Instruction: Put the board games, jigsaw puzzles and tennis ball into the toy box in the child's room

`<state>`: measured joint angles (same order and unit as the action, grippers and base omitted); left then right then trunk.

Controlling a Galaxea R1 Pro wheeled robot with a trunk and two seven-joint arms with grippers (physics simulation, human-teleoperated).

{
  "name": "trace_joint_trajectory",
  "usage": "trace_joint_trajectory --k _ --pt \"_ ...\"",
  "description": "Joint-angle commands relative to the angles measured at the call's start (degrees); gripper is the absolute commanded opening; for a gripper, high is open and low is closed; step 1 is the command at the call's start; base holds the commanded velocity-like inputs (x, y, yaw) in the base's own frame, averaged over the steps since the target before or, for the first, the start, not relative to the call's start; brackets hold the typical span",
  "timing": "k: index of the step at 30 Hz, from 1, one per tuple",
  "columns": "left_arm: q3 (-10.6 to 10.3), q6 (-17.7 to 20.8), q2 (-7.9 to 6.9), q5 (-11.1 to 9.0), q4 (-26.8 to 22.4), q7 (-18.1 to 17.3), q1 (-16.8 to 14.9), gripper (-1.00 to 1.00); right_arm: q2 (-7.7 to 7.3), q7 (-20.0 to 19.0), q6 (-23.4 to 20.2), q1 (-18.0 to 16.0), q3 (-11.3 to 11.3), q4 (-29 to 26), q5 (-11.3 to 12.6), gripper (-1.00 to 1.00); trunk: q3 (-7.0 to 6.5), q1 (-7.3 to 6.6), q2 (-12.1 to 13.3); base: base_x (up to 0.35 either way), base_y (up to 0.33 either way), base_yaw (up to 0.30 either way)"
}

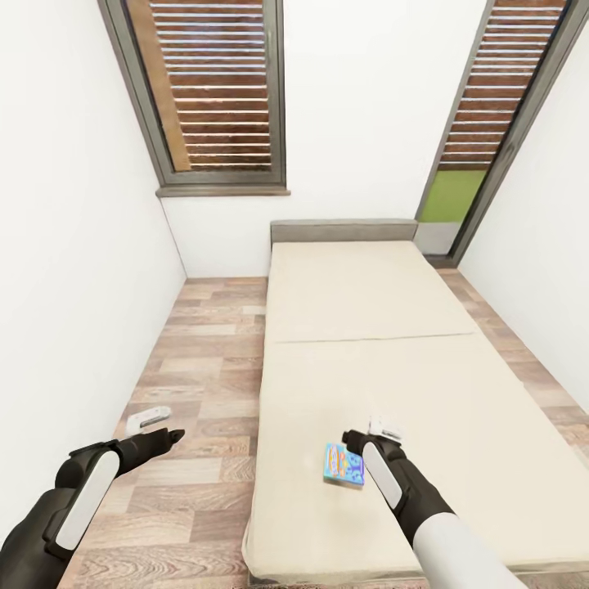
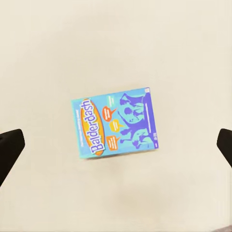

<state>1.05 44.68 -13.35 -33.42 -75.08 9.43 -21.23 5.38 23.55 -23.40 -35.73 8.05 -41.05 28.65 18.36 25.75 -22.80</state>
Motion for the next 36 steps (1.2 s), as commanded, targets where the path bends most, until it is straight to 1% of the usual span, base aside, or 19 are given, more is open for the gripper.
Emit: trace_joint_trajectory --k 1,9,36 --pt "0.0 0.24 -0.01 -0.61 -0.07 0.49 -0.04 1.0 -0.03 0.53 0.0 -0.04 0.22 -0.02 0.4 1.0 0.2 0.03 -0.11 0.0 0.0 0.0" --pt "0.0 0.17 -0.01 -0.59 -0.07 0.39 -0.04 1.0 -0.02 0.53 0.68 -0.04 0.21 0.23 -0.09 1.0 0.96 0.03 -0.11 0.0 0.0 0.0" --pt "-0.11 0.06 0.01 -0.67 -0.16 0.25 -0.04 1.0 -0.02 0.5 0.82 -0.04 0.21 0.27 -0.17 1.0 3.52 0.03 -0.11 0.0 0.0 0.0"
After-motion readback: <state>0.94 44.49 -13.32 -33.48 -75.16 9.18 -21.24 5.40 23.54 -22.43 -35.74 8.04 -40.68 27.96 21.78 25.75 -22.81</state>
